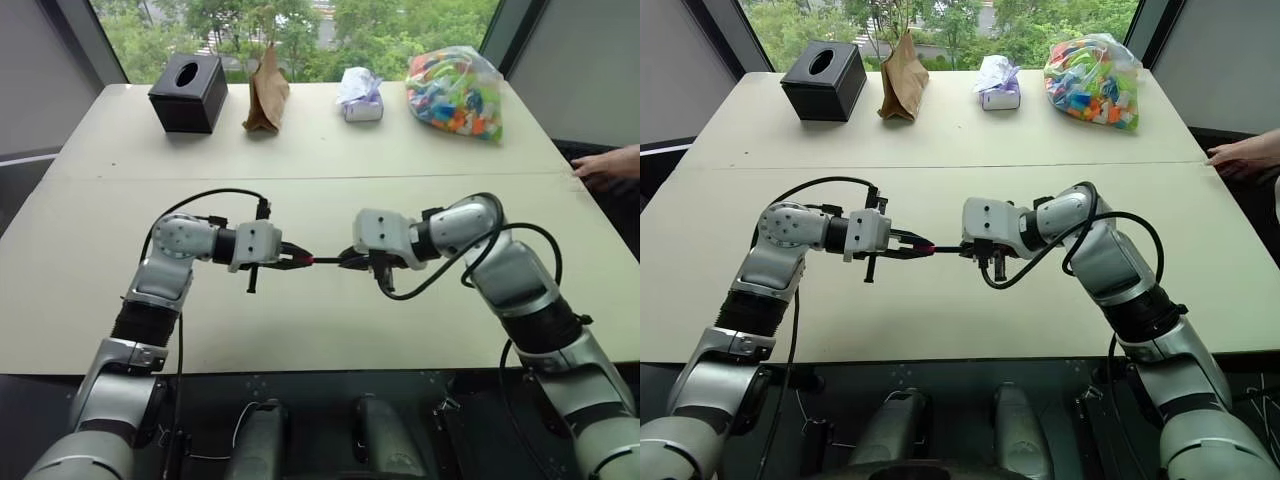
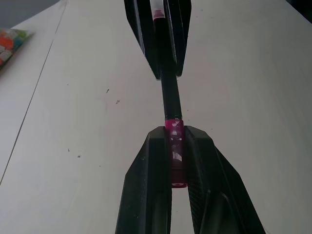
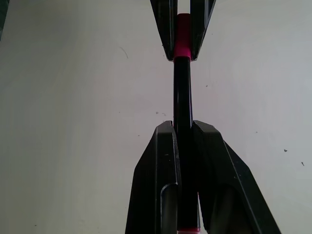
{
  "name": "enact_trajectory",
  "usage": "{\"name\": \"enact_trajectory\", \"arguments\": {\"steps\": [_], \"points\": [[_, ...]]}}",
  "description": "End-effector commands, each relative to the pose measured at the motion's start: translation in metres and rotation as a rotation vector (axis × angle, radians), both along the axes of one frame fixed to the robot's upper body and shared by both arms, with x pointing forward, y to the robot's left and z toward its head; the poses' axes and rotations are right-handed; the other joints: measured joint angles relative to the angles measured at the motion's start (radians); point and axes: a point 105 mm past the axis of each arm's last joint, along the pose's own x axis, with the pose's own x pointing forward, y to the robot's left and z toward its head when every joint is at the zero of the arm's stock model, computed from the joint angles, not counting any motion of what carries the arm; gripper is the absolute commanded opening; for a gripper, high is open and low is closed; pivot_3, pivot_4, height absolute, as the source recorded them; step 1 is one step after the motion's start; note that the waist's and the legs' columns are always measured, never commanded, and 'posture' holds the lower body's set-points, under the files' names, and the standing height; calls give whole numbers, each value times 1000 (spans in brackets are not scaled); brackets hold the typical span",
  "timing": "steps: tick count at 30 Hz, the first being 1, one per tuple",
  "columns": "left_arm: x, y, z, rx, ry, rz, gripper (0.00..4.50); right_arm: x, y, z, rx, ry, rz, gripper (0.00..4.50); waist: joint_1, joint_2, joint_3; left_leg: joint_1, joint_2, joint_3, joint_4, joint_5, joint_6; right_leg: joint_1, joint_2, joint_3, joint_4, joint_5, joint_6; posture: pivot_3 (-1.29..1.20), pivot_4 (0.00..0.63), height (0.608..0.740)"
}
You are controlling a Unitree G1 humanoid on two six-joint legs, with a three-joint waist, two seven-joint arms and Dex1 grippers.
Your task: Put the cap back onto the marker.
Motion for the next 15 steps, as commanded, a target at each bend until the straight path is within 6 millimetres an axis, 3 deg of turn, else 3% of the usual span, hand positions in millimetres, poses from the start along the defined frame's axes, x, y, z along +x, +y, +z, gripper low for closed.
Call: {"name": "enact_trajectory", "arguments": {"steps": [1, 15], "points": [[-15, -31, -2, 21, -41, -130, 0, -32, 45, 29, 65, -102, 265, 33, 0, 0, 0, 0, 0, 0, 0, 0, 0, 0, 0, 0, 0, 0, 0, 0, 150, 740], [-20, -45, 18, -102, -51, -168, 0, -33, 48, 27, 87, -88, 263, 33, 0, 0, 0, 0, 0, 0, 0, 0, 0, 0, 0, 0, 0, 0, 0, 0, 150, 740]]}}
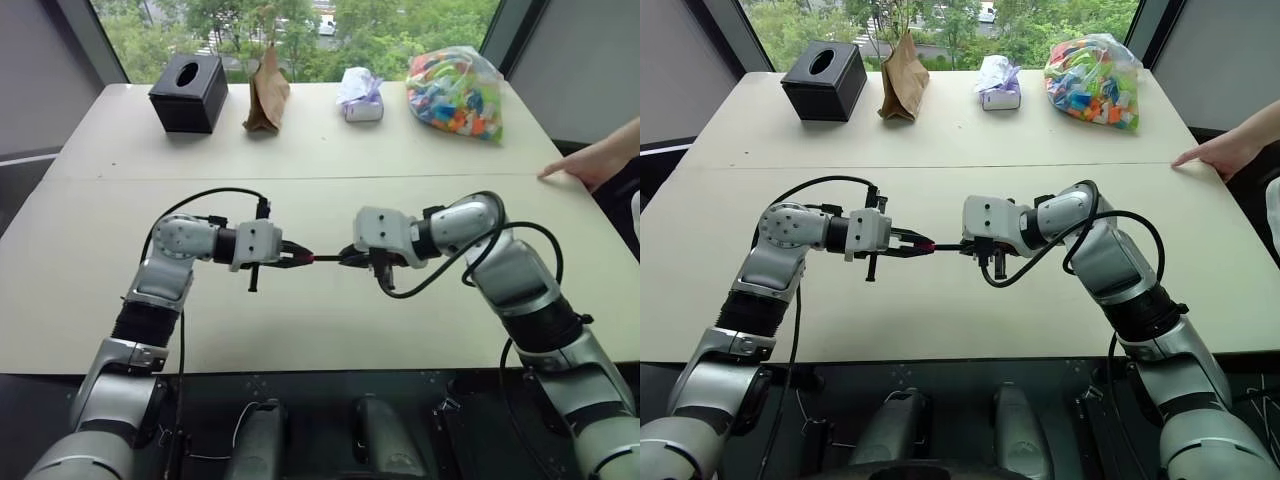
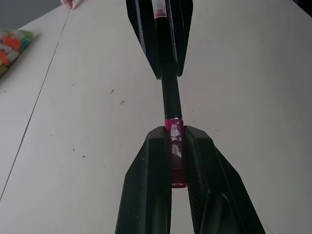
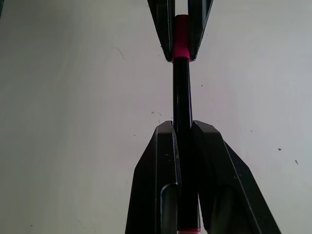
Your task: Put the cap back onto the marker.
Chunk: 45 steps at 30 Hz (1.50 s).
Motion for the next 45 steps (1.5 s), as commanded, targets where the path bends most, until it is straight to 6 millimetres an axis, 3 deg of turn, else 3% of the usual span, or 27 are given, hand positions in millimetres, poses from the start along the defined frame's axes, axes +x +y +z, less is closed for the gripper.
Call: {"name": "enact_trajectory", "arguments": {"steps": [1, 28, 45], "points": [[-23, -44, 18, -74, -56, -191, 0, -34, 49, 25, 80, -79, 273, 33, 0, 0, 0, 0, 0, 0, 0, 0, 0, 0, 0, 0, 0, 0, 0, 0, 150, 740], [-32, -83, 43, -126, -104, -302, 0, -34, 49, 19, 58, -72, 279, 33, 0, 0, 0, 0, 0, 0, 0, 0, 0, 0, 0, 0, 0, 0, 0, 0, 150, 740], [-11, -48, 35, -123, -73, -109, 0, -26, 32, 15, 49, -78, 211, 33, 0, 0, 0, 0, 0, 0, 0, 0, 0, 0, 0, 0, 0, 0, 0, 0, 150, 740]]}}
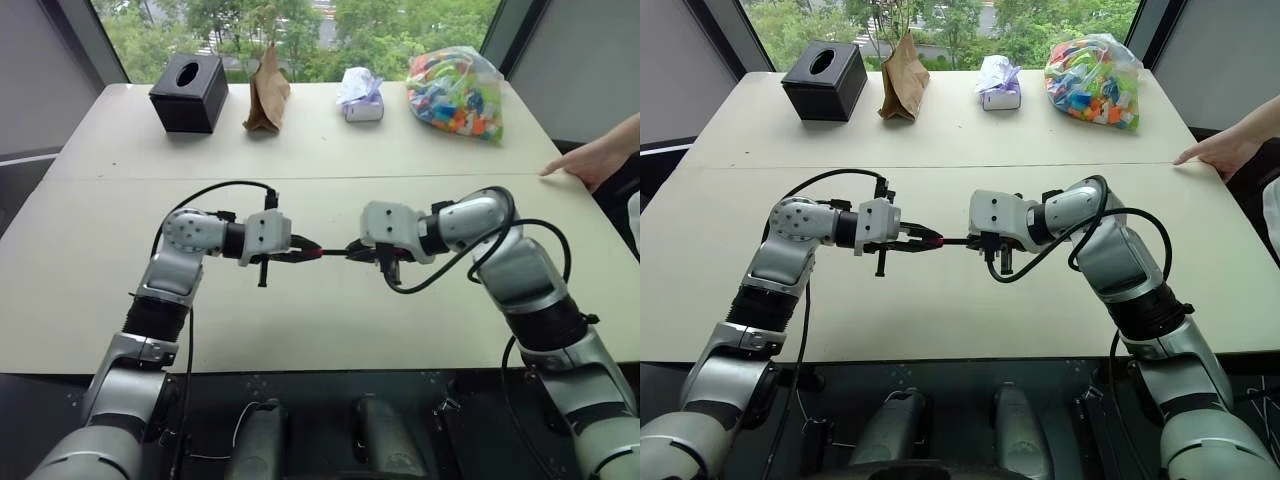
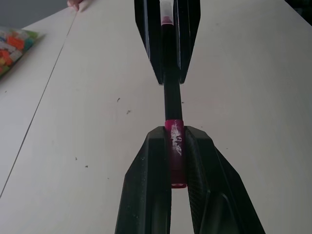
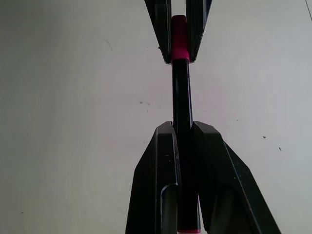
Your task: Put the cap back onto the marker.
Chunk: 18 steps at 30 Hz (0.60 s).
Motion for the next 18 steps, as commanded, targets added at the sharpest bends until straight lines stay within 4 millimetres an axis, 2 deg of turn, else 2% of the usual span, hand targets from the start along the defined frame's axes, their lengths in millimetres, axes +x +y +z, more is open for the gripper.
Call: {"name": "enact_trajectory", "arguments": {"steps": [1, 9, 11, 12, 18], "points": [[-16, -33, 27, -94, -101, -112, 0, -28, 40, 9, 55, -51, 234, 33, 0, 0, 0, 0, 0, 0, 0, 0, 0, 0, 0, 0, 0, 0, 0, 0, 150, 740], [-11, -13, 24, -93, -64, -24, 0, -14, 15, 10, 36, -66, 149, 33, 0, 0, 0, 0, 0, 0, 0, 0, 0, 0, 0, 0, 0, 0, 0, 0, 150, 740], [-12, -9, 23, -85, -58, -12, 1007, -10, 8, 10, 32, -69, 122, 0, 0, 0, 0, 0, 0, 0, 0, 0, 0, 0, 0, 0, 0, 0, 0, 0, 150, 740], [-12, -6, 22, -80, -54, -4, 1297, -7, 3, 11, 27, -72, 105, 0, 0, 0, 0, 0, 0, 0, 0, 0, 0, 0, 0, 0, 0, 0, 0, 0, 150, 740], [-14, 16, 21, -61, -31, 64, 4465, 3, -18, 14, 14, -84, 39, 0, -1, 0, 0, 0, 0, 0, 0, 0, 0, 0, 0, 0, 0, 0, 0, 0, 150, 740]]}}
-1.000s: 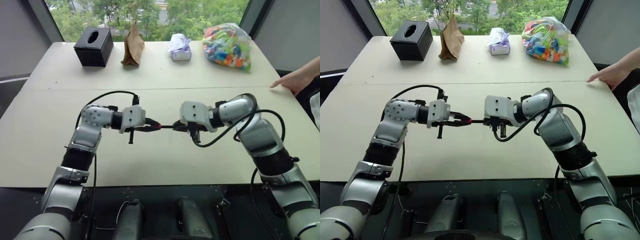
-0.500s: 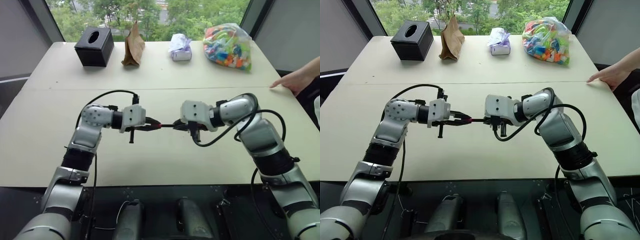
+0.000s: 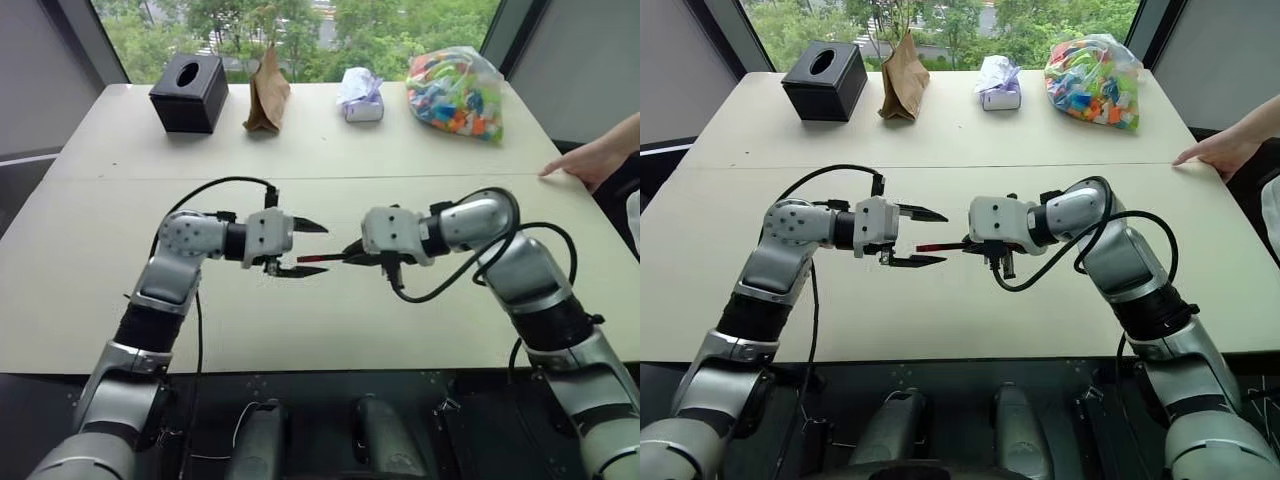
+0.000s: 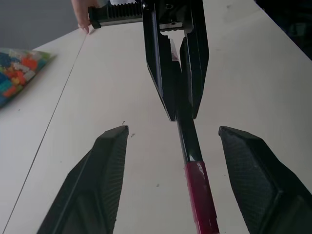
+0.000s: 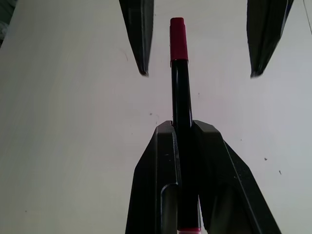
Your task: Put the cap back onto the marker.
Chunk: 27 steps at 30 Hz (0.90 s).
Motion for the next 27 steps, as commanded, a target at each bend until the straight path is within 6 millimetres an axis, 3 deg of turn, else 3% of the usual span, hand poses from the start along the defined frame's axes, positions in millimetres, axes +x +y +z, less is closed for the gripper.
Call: {"name": "enact_trajectory", "arguments": {"steps": [1, 6, 12, 18, 23, 27], "points": [[-2, 14, 10, -19, -21, 44, 4465, 5, -12, 12, 21, -41, -31, 0, -1, 0, 0, 0, 0, 0, 0, 0, 0, 0, 0, 0, 0, 0, 0, 0, 150, 740], [-4, 31, 10, -12, -8, 104, 4465, 8, -23, 15, 37, -40, -73, 0, -1, 0, 0, 0, 0, 0, 0, 0, 0, 0, 0, 0, 0, 0, 0, 0, 150, 740], [3, 32, 15, -113, 38, 178, 4465, 13, -36, 21, 124, -66, -170, 0, 4, 0, 0, 0, 0, 0, 0, 0, 0, 0, -1, 0, 0, 0, 0, 0, 150, 740], [14, 29, 18, -230, 91, 272, 4465, 25, -67, 29, 288, -163, -492, 0, 4, 0, 0, 0, 0, 0, 0, 0, 0, 0, -1, 0, 0, 0, 0, 0, 150, 740], [16, 21, 16, -285, 125, 294, 4465, 23, -115, 23, 387, -211, -880, 0, 4, 0, 0, 0, 0, 0, 0, 0, 0, 0, -1, 0, 1, 0, 0, 0, 150, 740], [21, 11, 13, -308, 149, 285, 4465, 5, -164, 3, 427, -221, -1200, 0, 10, 0, 0, 0, -1, 0, 0, 0, 0, 0, -1, 0, 0, 0, 0, 0, 150, 740]]}}
